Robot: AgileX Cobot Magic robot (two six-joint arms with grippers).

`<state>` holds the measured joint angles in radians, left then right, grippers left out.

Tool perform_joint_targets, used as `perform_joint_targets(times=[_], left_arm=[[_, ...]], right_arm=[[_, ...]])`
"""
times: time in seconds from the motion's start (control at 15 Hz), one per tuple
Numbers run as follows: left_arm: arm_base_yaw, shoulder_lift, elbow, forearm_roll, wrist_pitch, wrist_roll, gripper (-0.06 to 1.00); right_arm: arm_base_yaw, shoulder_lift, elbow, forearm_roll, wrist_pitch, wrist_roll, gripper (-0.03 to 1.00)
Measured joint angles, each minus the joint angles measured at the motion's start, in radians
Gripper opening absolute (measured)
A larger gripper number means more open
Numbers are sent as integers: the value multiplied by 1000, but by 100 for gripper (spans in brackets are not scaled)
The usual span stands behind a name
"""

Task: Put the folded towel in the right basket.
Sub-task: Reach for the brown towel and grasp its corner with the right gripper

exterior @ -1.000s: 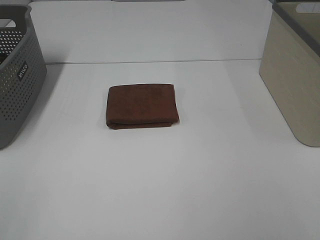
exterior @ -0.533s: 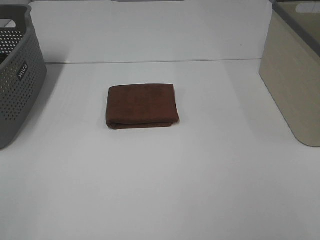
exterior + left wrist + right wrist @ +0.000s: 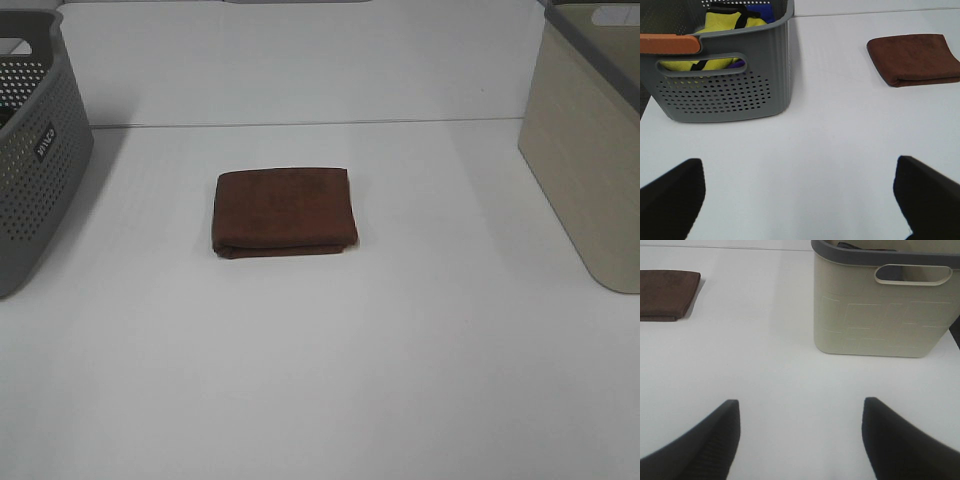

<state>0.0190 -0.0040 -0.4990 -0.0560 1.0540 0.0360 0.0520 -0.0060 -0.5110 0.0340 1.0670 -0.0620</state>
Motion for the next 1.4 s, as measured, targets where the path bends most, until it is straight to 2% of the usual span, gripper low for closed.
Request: perform_joint_targets(times=[1.4], left_arm=[[0,0,0,0,0,0,97]], right_arm=[[0,0,0,0,0,0,66]])
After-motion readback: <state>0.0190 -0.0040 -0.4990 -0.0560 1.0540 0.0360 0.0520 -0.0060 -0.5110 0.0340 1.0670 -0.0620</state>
